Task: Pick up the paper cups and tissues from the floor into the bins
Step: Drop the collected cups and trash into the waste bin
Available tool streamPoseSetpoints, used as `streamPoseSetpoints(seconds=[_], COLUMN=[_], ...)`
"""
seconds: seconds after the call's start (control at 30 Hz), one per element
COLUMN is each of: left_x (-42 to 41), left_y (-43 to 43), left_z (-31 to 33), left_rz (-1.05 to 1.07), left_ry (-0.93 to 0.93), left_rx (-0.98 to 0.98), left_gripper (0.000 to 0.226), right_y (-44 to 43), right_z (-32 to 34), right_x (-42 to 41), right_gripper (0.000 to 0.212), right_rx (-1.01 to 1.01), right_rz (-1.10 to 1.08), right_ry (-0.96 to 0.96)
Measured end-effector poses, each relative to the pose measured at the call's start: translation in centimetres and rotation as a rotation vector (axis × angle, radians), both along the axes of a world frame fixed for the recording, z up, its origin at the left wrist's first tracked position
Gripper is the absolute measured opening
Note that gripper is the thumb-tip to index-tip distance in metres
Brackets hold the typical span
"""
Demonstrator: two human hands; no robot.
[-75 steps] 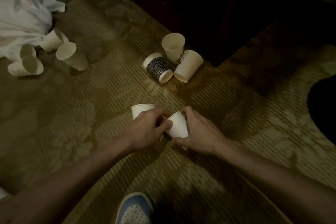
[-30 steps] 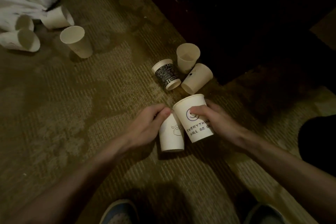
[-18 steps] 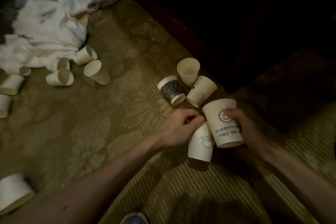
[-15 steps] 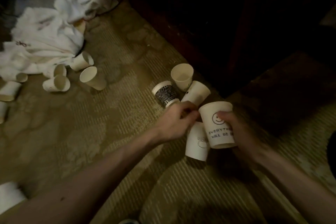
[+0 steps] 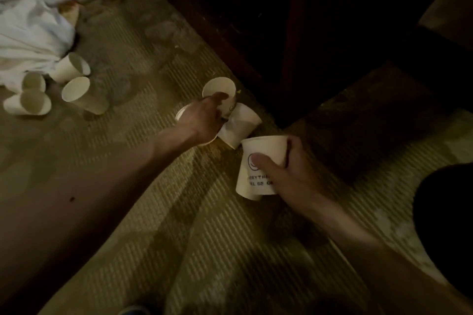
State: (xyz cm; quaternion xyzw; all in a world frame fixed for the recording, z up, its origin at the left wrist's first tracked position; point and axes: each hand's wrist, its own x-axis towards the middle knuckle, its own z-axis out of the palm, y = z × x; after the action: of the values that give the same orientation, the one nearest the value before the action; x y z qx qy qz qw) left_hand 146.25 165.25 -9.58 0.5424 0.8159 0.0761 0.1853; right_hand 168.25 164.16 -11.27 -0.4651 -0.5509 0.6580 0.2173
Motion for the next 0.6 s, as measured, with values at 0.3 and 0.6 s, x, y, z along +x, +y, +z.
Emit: streamPoseSetpoints(seconds=[0.3, 0.6], left_x=[0.9, 4.5], left_y=[-0.9, -7.5], left_z=[-0.7, 2.1], left_rz=[-0.072, 0.074], left_ry=[0.054, -0.244], left_rx=[0.125, 0.411], left_gripper=[0.038, 0.03], right_y=[-0.2, -1.0], right_z=[-1.5, -3.0], right_x=[1.0, 3.0], right_gripper=[0.058, 0.072], right_rx=[-0.015, -0.016], right_rz=[-0.017, -0.077], right_ry=[0.034, 0.012])
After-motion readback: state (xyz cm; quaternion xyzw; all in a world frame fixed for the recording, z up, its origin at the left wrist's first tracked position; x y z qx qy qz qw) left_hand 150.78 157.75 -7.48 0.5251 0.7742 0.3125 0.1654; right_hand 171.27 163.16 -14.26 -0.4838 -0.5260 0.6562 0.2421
